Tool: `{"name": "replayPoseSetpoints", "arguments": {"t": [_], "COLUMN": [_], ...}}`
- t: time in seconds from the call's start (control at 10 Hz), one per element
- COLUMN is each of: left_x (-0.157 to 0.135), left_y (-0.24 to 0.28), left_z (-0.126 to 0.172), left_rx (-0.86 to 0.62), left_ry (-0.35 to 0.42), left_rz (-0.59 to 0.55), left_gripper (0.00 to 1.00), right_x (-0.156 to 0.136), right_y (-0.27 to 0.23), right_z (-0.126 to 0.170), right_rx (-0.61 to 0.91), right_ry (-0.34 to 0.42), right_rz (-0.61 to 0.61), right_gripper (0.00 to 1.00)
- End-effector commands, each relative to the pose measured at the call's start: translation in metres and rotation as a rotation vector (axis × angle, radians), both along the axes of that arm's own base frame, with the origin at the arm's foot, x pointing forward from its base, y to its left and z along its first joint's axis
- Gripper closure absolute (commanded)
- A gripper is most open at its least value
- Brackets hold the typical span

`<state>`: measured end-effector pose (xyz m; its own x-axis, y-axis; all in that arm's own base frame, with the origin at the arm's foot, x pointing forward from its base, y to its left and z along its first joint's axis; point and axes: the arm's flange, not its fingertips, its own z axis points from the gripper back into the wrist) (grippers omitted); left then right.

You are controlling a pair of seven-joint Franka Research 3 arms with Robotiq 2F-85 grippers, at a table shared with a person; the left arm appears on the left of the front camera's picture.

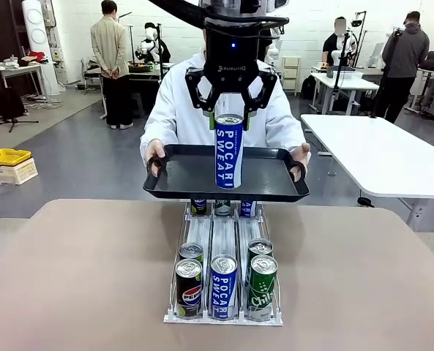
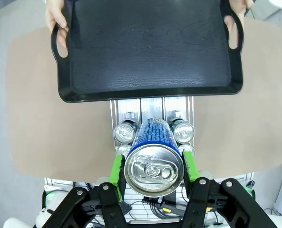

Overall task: Retrieve and hand over the desired beverage to the person.
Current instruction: Place the picked can on the Handle tray extended by the person.

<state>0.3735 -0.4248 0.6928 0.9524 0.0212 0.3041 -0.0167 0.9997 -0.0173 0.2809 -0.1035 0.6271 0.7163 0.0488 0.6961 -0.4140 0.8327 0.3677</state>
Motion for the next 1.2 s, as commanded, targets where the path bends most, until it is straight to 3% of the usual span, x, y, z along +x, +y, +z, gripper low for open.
{"name": "replayPoseSetpoints", "arguments": {"t": [0.0, 0.3, 0.5, 0.8, 1.1], "left_x": [0.043, 0.106, 0.148, 0.184, 0.197], "left_y": [0.020, 0.039, 0.051, 0.078, 0.088], "left_z": [0.011, 0.006, -0.002, -0.019, -0.028], "left_rx": [-0.023, -0.088, -0.084, -0.089, -0.073], "left_ry": [0.028, 0.109, 0.117, 0.128, 0.138], "left_rz": [-0.009, 0.039, 0.108, 0.169, 0.156], "left_gripper": [0.42, 0.42, 0.42, 0.42, 0.42], "right_x": [0.001, 0.001, 0.001, 0.001, 0.001], "right_y": [0.001, 0.001, 0.001, 0.001, 0.001], "right_z": [-0.001, -0.001, -0.001, -0.001, -0.001], "right_rx": [0.018, 0.018, 0.018, 0.018, 0.018], "right_ry": [-0.014, -0.014, -0.014, -0.014, -0.014], "right_rz": [0.026, 0.026, 0.026, 0.026, 0.026], "right_gripper": [0.00, 0.00, 0.00, 0.00, 0.00]}}
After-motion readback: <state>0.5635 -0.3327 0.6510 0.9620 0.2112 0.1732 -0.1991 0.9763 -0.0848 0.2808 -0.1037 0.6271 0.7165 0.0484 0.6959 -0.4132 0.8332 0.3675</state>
